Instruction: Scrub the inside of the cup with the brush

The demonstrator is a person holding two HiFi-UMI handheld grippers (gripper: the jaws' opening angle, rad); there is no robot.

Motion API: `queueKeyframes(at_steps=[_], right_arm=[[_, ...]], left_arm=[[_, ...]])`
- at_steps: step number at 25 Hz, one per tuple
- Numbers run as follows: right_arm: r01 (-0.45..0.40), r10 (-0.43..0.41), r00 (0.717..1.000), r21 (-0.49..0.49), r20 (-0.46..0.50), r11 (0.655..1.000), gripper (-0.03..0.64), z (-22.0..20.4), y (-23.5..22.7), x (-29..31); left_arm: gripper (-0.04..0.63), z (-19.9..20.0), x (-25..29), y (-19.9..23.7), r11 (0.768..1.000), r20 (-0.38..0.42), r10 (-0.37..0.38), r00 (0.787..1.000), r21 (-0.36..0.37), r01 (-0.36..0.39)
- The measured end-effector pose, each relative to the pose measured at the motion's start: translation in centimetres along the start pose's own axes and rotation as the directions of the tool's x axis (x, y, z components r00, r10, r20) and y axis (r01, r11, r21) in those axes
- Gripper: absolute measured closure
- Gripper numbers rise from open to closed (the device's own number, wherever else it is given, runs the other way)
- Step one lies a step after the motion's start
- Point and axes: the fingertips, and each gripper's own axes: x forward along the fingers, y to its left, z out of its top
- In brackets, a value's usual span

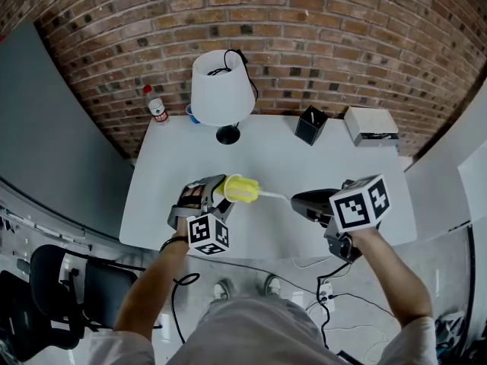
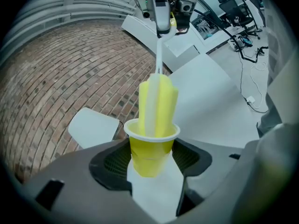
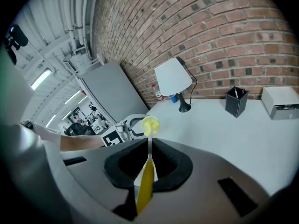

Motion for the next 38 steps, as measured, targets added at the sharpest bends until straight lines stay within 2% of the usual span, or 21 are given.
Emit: queueKeyframes(at_steps=[8, 11, 13, 15, 17, 20, 23, 25, 26, 32, 34, 38], right_arm=[[0.004, -0.004, 1.0, -0.039, -0.001, 0.999, 0.591, -0.1, 0.2, -0.7], [0.037, -0.037, 0.999, -0.168, 0.004, 0.985, 0.591, 0.3, 0.6, -1.3], [0.065, -0.067, 0.998, -0.298, 0.004, 0.952, 0.591, 0.7, 1.1, -1.7], [0.086, -0.092, 0.996, -0.426, 0.006, 0.901, 0.591, 1.1, 1.7, -2.0], [0.107, -0.122, 0.992, -0.551, 0.009, 0.828, 0.591, 1.3, 2.4, -2.1], [0.128, -0.178, 0.984, -0.728, 0.008, 0.673, 0.591, 1.3, 3.3, -2.0], [0.126, -0.237, 0.971, -0.851, 0.002, 0.51, 0.591, 1.2, 3.8, -1.7], [0.109, -0.263, 0.965, -0.9, -0.007, 0.422, 0.591, 1.0, 4.1, -1.5], [0.095, -0.272, 0.962, -0.916, -0.015, 0.389, 0.591, 0.8, 4.2, -1.4], [0.039, -0.31, 0.95, -0.972, -0.036, 0.23, 0.591, -0.2, 4.5, -0.3], [0.027, -0.31, 0.95, -0.979, -0.038, 0.203, 0.591, -0.2, 4.7, -0.1], [0.023, -0.317, 0.948, -0.983, -0.037, 0.184, 0.591, -0.4, 4.7, 0.5]], left_arm=[[0.31, -0.9, 0.1, -0.3, 1.0, -0.016, -0.015, 1.0, -0.027, 0.014], [0.31, -1.1, 0.2, -0.5, 0.997, -0.012, -0.049, 0.999, -0.052, 0.049], [0.31, -1.1, 0.2, -0.6, 0.996, -0.007, -0.071, 0.997, -0.059, 0.07], [0.31, -1.0, 0.2, -0.7, 0.994, 0.004, -0.089, 0.996, -0.067, 0.089], [0.309, -0.7, 0.3, -0.9, 0.991, 0.018, -0.109, 0.994, -0.081, 0.11], [0.31, -0.3, 0.5, -0.9, 0.984, 0.035, -0.137, 0.99, -0.112, 0.14], [0.31, -0.1, 0.7, -0.9, 0.978, 0.043, -0.161, 0.986, -0.128, 0.166], [0.309, -0.1, 0.9, -1.0, 0.975, 0.041, -0.177, 0.983, -0.129, 0.181], [0.309, -0.1, 0.9, -1.1, 0.973, 0.039, -0.187, 0.982, -0.128, 0.19], [0.31, 0.6, 0.9, -1.8, 0.969, 0.047, -0.221, 0.974, -0.098, 0.225], [0.31, 0.9, 0.7, -2.0, 0.97, 0.051, -0.228, 0.972, -0.079, 0.231], [0.308, 1.7, 0.3, -2.0, 0.973, 0.059, -0.221, 0.973, -0.051, 0.224]])
